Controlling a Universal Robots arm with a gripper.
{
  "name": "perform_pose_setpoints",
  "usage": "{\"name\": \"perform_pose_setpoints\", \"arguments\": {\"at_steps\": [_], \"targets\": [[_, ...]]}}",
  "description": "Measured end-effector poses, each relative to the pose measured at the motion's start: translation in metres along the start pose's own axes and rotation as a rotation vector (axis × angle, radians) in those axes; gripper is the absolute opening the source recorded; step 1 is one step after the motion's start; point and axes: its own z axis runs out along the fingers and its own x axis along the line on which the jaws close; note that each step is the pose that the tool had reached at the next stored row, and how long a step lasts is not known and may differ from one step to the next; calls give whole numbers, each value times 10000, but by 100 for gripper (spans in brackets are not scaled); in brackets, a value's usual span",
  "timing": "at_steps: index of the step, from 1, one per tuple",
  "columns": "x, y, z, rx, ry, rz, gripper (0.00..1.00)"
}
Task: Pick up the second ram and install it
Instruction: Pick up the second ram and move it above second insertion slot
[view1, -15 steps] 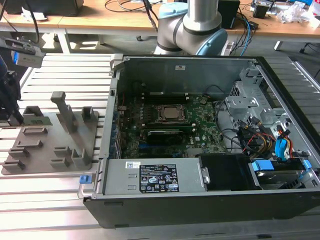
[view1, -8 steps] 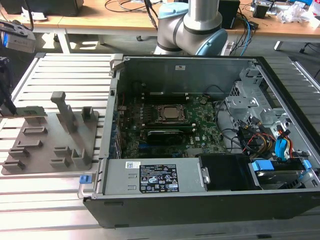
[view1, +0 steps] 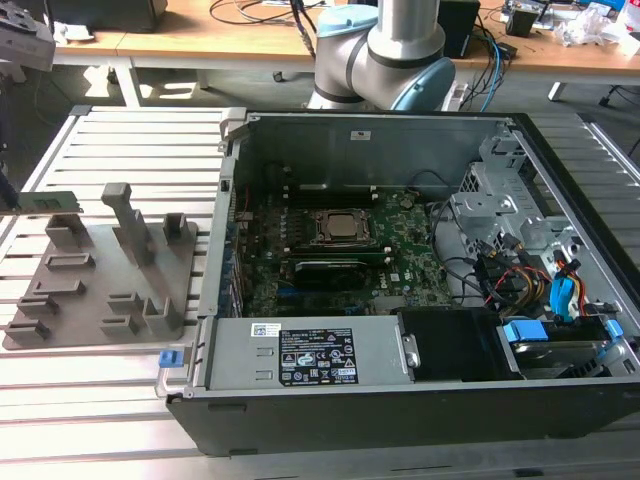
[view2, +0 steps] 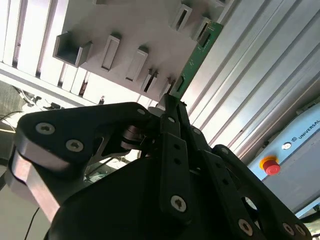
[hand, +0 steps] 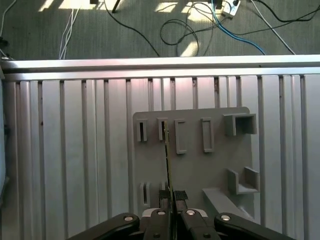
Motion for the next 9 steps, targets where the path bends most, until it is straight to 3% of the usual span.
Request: {"name": "perform_pose_setpoints", "arguments": {"at_steps": [2,7,9], "targets": [[0,2,-123,0,1,0,14],[1,5,-270,-1,0,0,14],[1,6,-295,1,-1,0,14]]}}
